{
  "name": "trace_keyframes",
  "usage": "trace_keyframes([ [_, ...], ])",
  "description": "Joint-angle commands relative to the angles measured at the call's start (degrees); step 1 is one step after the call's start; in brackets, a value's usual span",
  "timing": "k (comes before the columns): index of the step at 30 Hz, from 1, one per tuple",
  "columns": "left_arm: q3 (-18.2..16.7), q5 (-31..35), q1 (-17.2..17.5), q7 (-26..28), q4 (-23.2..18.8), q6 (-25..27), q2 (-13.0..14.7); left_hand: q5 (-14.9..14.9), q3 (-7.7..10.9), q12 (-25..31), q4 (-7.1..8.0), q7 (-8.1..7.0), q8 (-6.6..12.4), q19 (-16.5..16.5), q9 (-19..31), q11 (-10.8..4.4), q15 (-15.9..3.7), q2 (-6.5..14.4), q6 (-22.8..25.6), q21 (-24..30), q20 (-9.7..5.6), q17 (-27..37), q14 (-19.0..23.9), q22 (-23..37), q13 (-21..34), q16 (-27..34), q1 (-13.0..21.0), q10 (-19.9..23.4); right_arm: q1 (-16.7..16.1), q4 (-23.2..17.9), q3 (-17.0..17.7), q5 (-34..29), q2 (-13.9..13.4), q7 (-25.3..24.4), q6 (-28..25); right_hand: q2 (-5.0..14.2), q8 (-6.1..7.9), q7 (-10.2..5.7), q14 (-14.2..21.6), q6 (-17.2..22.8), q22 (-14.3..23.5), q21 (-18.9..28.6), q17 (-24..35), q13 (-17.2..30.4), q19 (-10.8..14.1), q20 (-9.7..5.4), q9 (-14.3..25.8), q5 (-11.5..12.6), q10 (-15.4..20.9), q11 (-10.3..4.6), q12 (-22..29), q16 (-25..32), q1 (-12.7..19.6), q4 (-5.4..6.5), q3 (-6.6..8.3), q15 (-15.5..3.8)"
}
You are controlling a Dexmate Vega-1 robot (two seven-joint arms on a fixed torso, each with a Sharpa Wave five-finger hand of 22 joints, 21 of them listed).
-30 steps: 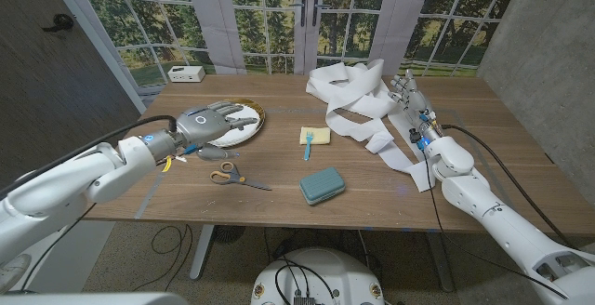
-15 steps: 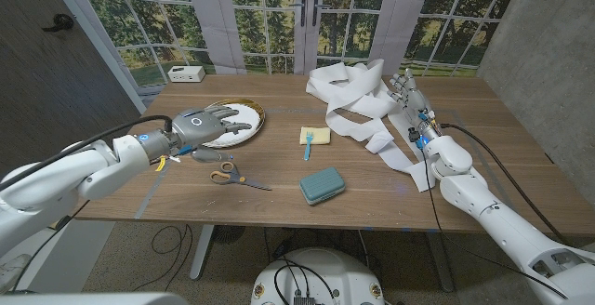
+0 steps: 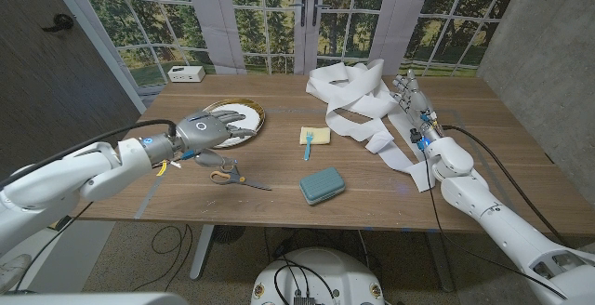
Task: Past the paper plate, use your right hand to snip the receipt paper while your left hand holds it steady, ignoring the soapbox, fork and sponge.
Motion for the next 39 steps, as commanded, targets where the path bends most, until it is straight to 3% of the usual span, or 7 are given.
trace_keyframes([
  [1, -1.5, 0.4, 1.7, 1.8, 0.4, -2.1, -0.3, 0.4, -0.77, -0.1, 0.14, -0.81, 0.56, 0.8, 0.1, 0.11, -7.5, -0.7, 1.4, 0.1, -1.68, 0.2, 0.9, 0.2, 0.2, 0.3, 0.1, 0.6, -1.1, -1.1, 0.9, 0.2, -1.0, -1.0, -0.5, -0.02, 0.22, 0.15, 0.2, 0.3, 0.3, 0.0, 0.2, 0.2, 0.2, 0.28, 0.2, -0.4, 0.4, -0.13, 0.0, -0.2, 0.6, 0.11, 0.2, -0.29],
  [12, -5.4, 1.8, 4.4, 1.4, -0.2, -4.1, -2.8, 0.6, -0.99, 0.3, 0.17, -0.66, 1.09, 1.6, 0.0, 0.38, -8.1, -0.6, 4.3, 0.1, -2.07, 0.2, 2.2, 0.2, 0.3, 0.5, 0.2, 2.3, -1.3, -0.4, 1.3, 0.6, -0.7, -1.0, 0.1, 0.01, 0.23, 0.12, 0.2, 0.4, 0.3, 0.0, 0.2, 0.2, 0.2, 0.28, 0.2, -0.4, 0.5, -0.11, 0.0, -0.2, 0.7, 0.08, 0.26, -0.35],
  [19, -4.9, 2.3, 4.1, 0.0, 0.0, -4.1, -3.3, 0.7, -0.89, 0.5, 0.07, -0.54, 1.05, 1.7, 0.0, 0.22, -8.16, -0.4, 4.7, 0.1, -2.0, 0.2, 2.6, 0.2, 0.4, 0.6, 0.6, 2.9, -1.4, -0.1, 1.3, 0.8, -0.4, -1.0, 0.3, 0.03, 0.22, 0.11, 0.3, 0.4, 0.3, 0.0, 0.2, 0.2, 0.1, 0.31, 0.2, -0.5, 0.5, -0.15, 0.0, -0.2, 0.8, 0.06, 0.31, -0.32],
  [27, -2.1, 2.1, 2.3, 0.0, 1.1, -5.0, -1.6, 0.7, -0.6, 0.2, -0.07, -0.38, 0.91, 1.6, 0.0, 0.05, -7.94, 0.0, 4.9, 0.0, -1.89, 0.2, 2.4, 0.2, 0.4, 0.4, 1.2, 2.6, -2.2, -0.6, 1.6, 1.0, -0.6, -1.4, 0.5, 0.03, 0.21, 0.15, 0.3, 0.4, 0.3, 0.0, 0.2, 0.2, 0.1, 0.42, 0.2, -0.5, 0.5, -0.19, 0.0, -0.2, 0.8, 0.06, 0.32, -0.34],
  [39, -1.4, 2.0, 3.4, 0.0, 1.6, -4.9, -0.9, 0.6, -0.37, 0.3, -0.24, -0.5, 0.89, 1.7, 0.1, -0.05, -8.1, 0.4, 5.5, -0.1, -1.8, 0.2, 2.9, 0.1, 0.5, 0.4, 1.9, 3.1, -2.9, -1.1, 2.3, 0.9, -1.0, -1.8, 1.1, 0.01, 0.2, 0.05, 0.2, 0.4, 0.3, -0.1, 0.2, 0.2, 0.0, 0.45, 0.2, -0.6, 0.5, -0.17, 0.0, -0.3, 0.9, 0.03, 0.36, -0.34],
])
